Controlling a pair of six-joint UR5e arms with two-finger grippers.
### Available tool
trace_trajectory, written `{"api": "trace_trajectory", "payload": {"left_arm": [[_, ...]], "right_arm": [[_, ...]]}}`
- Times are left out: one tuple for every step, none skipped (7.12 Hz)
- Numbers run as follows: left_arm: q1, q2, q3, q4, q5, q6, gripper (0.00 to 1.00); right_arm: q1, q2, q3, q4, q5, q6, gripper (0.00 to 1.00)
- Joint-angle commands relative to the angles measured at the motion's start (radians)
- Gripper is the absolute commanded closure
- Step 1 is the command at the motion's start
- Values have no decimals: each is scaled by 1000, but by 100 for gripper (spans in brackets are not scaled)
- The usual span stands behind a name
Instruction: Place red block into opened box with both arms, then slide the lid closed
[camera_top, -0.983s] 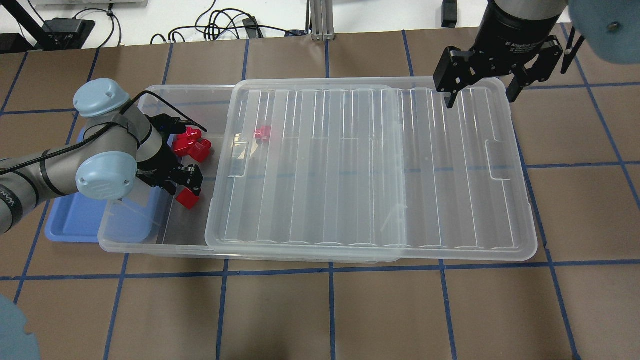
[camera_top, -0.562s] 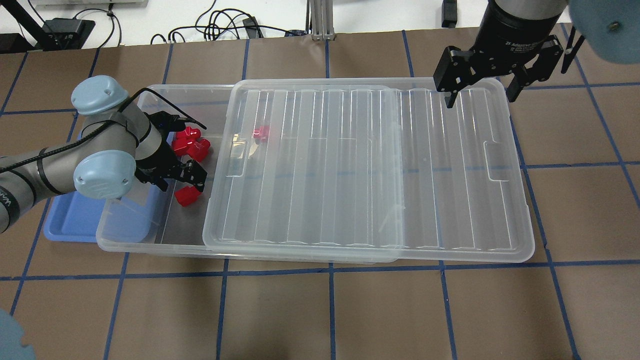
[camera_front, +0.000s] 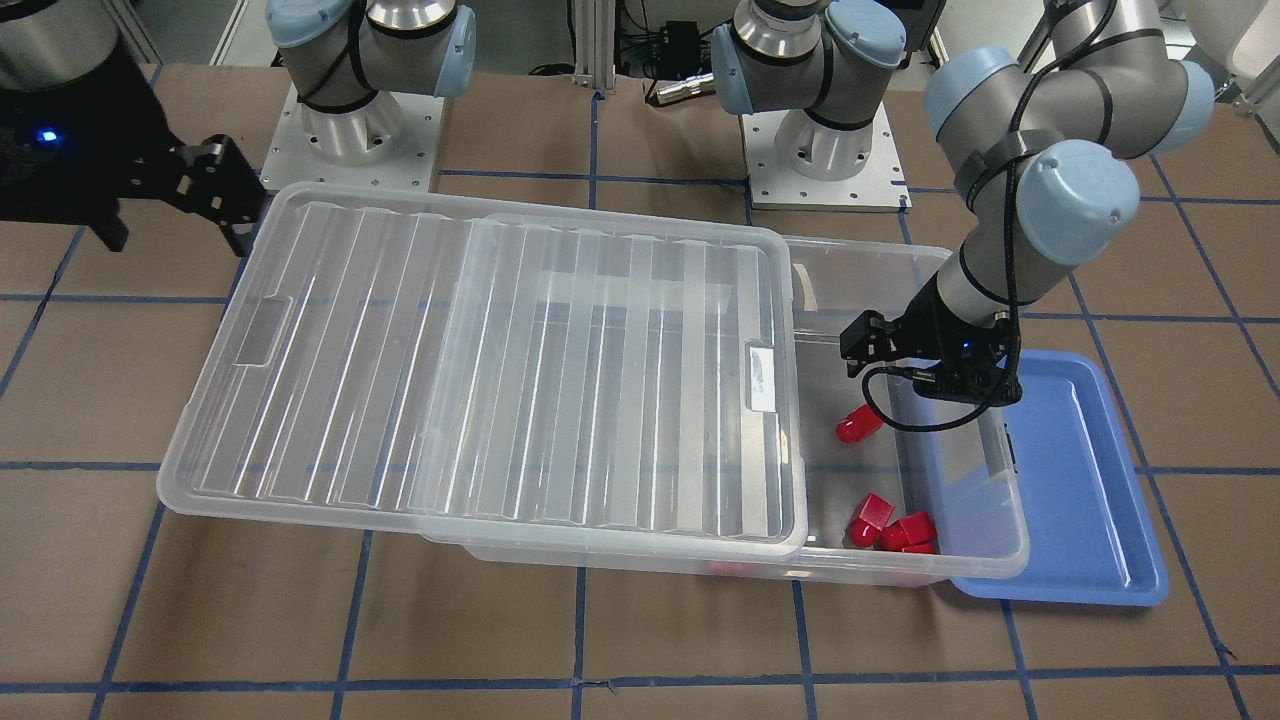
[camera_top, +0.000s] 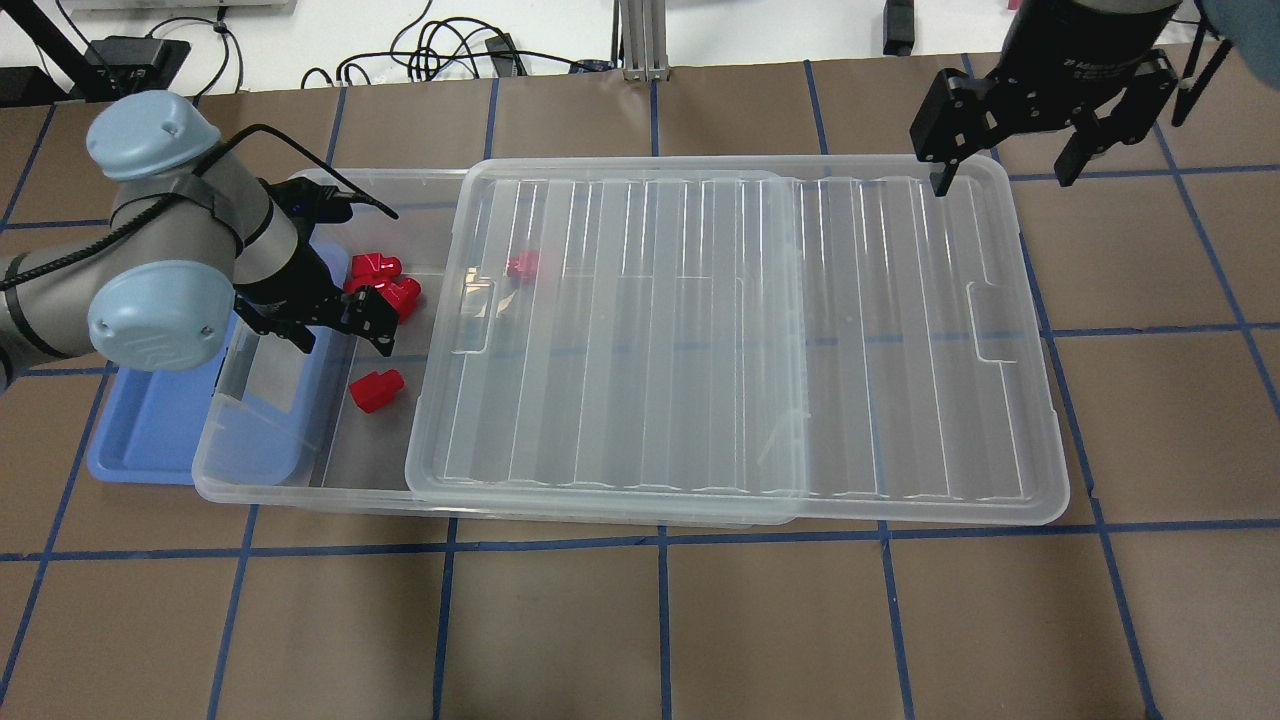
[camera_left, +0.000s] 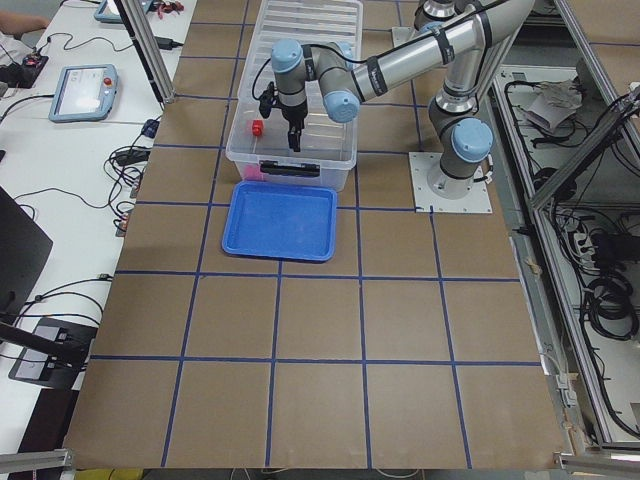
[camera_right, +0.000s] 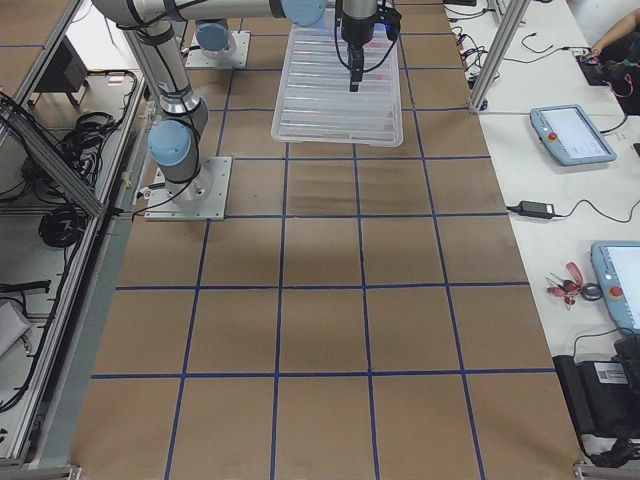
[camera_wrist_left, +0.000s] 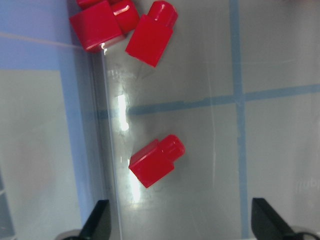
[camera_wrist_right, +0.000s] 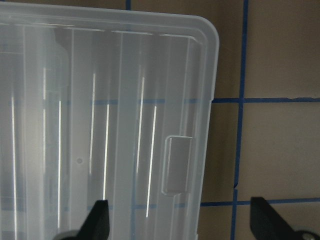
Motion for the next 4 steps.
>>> {"api": "trace_trajectory", "payload": {"left_arm": [[0, 68, 128, -197, 8, -16, 0], [-2, 97, 174, -269, 10, -17, 0], [-2, 125, 201, -317, 17, -19, 0], [-3, 156, 193, -320, 28, -28, 0]], "right_arm": [[-157, -11, 13, 2, -17, -154, 0], [-209, -8, 43, -11, -72, -190, 4], [-262, -11, 97, -24, -71, -227, 4], [-272, -8, 167, -84, -69, -226, 4]]}}
